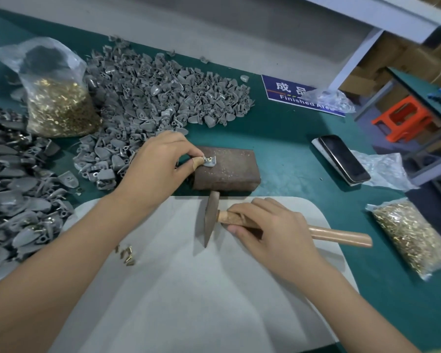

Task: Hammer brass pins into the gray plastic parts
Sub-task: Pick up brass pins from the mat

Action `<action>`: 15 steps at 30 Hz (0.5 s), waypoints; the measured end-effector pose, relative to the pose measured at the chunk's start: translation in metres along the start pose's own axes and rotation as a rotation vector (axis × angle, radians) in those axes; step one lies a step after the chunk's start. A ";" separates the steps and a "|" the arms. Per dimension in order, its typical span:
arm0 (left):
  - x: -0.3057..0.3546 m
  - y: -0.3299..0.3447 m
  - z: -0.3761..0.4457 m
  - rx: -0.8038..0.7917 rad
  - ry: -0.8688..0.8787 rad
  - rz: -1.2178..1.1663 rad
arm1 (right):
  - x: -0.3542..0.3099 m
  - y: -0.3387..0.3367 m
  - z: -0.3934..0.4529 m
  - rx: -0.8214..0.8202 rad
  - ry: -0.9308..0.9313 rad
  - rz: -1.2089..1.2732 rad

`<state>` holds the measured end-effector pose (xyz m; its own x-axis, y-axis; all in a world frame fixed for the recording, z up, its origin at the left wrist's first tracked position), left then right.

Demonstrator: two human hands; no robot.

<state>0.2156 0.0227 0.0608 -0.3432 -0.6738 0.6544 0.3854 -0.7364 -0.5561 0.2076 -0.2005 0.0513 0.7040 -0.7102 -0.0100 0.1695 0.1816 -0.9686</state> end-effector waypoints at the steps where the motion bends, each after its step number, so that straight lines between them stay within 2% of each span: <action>1: -0.001 0.000 0.000 -0.001 -0.005 -0.013 | -0.001 0.001 0.000 -0.002 -0.013 0.002; 5: -0.002 0.001 0.000 -0.003 -0.009 -0.016 | -0.004 0.004 0.004 -0.001 -0.117 0.017; 10: -0.002 0.002 -0.001 0.002 -0.006 0.010 | -0.005 0.002 0.024 -0.016 -0.137 0.165; 15: 0.001 0.002 -0.004 0.038 0.027 -0.004 | -0.002 -0.012 0.060 0.189 0.022 0.290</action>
<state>0.2127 0.0205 0.0586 -0.3675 -0.6726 0.6423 0.4161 -0.7366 -0.5332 0.2457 -0.1604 0.0777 0.7269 -0.6248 -0.2850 0.0910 0.4991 -0.8618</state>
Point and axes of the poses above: each hand's wrist, its own z-axis towards the middle knuckle, its own y-axis out of the palm, x = y × z, the point moved 7 cm from there along z, towards the middle knuckle, and after that the axes turned 10 degrees about -z, right-handed, at the moved point
